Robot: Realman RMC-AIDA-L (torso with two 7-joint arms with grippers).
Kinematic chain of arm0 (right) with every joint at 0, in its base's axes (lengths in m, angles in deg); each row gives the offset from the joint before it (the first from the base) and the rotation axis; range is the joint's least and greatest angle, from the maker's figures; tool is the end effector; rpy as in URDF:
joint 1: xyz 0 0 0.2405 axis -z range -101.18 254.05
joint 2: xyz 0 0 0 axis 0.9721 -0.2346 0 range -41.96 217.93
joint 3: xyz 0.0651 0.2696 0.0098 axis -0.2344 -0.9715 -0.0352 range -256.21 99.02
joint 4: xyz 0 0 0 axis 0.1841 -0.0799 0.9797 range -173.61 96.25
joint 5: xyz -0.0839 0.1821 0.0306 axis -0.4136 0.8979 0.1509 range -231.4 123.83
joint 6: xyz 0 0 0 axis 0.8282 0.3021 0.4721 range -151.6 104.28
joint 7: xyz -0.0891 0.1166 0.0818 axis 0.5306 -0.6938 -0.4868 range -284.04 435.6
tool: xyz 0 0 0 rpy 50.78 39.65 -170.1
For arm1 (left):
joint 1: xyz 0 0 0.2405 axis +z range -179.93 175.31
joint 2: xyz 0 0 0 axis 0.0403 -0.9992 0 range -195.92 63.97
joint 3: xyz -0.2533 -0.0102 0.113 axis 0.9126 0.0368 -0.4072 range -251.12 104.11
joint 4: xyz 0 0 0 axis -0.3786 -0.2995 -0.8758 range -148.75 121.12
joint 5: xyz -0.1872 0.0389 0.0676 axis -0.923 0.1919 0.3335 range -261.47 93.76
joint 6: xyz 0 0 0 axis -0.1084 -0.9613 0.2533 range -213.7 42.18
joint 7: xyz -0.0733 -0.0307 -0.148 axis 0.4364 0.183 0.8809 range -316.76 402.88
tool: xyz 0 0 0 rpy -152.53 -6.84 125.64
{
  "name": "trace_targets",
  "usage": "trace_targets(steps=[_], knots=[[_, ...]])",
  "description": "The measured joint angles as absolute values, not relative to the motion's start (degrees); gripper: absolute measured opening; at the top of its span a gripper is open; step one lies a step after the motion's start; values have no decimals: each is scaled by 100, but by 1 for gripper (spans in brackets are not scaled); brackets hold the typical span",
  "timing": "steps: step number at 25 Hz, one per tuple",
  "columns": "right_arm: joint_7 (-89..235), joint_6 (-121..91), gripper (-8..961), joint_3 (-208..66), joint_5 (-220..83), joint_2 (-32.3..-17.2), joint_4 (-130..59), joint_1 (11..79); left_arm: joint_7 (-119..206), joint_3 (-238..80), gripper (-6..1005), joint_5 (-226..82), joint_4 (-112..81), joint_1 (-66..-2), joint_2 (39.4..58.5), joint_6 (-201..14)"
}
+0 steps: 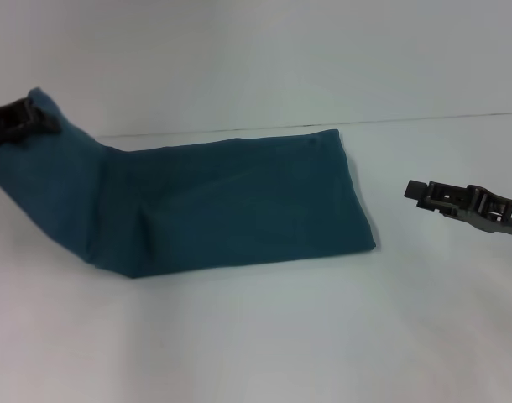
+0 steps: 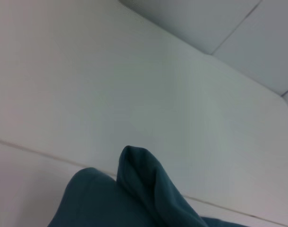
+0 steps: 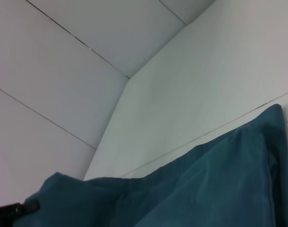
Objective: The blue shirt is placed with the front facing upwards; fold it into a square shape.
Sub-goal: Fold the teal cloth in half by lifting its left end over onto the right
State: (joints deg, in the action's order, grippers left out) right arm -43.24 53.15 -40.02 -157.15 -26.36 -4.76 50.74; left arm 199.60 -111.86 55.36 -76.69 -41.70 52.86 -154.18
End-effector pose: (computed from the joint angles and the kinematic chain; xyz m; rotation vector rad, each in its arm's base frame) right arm 0.3207 0.3638 0.0181 -2.0502 1.6250 0.9518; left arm -0.2481 0.4530 0.0670 -1.8566 -1.5632 -0.5370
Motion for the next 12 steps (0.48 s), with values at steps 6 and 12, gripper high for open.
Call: trace_targets(steps=[6, 12], knots=[[-4322, 5315, 536, -4002, -15714, -2636, -476, 5068, 20101, -11251, 78, 5536, -8010, -4383, 5365, -15652], [-4313, 5315, 537, -4001, -15714, -2636, -476, 5068, 20344, -11656, 78, 5536, -8338, -4501, 5455, -15677]])
